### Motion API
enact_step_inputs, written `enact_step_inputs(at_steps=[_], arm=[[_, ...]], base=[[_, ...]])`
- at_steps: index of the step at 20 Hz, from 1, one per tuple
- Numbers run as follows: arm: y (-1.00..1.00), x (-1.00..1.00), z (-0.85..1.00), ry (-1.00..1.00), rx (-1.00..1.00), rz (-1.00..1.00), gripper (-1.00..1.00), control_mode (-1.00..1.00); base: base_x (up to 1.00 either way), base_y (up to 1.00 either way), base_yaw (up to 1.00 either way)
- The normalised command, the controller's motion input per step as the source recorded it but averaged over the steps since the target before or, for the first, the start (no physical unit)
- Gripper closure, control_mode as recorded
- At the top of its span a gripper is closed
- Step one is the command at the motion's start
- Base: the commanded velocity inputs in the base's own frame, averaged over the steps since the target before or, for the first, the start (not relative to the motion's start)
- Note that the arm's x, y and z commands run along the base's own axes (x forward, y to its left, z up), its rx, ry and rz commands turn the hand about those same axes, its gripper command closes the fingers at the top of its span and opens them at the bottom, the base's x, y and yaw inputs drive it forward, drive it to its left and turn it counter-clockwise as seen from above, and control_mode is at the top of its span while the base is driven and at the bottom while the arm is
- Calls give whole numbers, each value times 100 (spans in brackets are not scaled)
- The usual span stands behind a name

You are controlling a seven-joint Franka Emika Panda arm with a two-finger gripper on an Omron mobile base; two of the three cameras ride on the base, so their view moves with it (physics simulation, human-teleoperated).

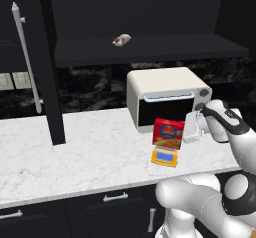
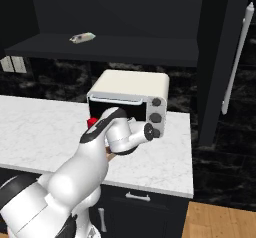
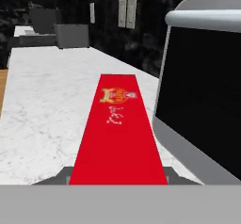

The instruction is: Pick the boxed food and place it on the digital scale for weighing, and close the cabinet.

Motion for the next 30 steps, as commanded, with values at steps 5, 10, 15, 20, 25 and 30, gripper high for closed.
enact_step_inputs(at_steps=[5, 10, 15, 20, 25, 30], arm=[[3, 5, 0, 0, 0, 0, -100, -100], [3, 1, 0, 0, 0, 0, -100, -100], [0, 0, 0, 0, 0, 0, -100, -100], [0, 0, 0, 0, 0, 0, -100, -100], [0, -1, 9, -4, 0, 0, -100, -100], [0, -3, 31, -10, 0, 0, -100, -100]], base=[[0, 0, 0], [0, 0, 0], [0, 0, 0], [0, 0, 0], [0, 0, 0], [0, 0, 0]])
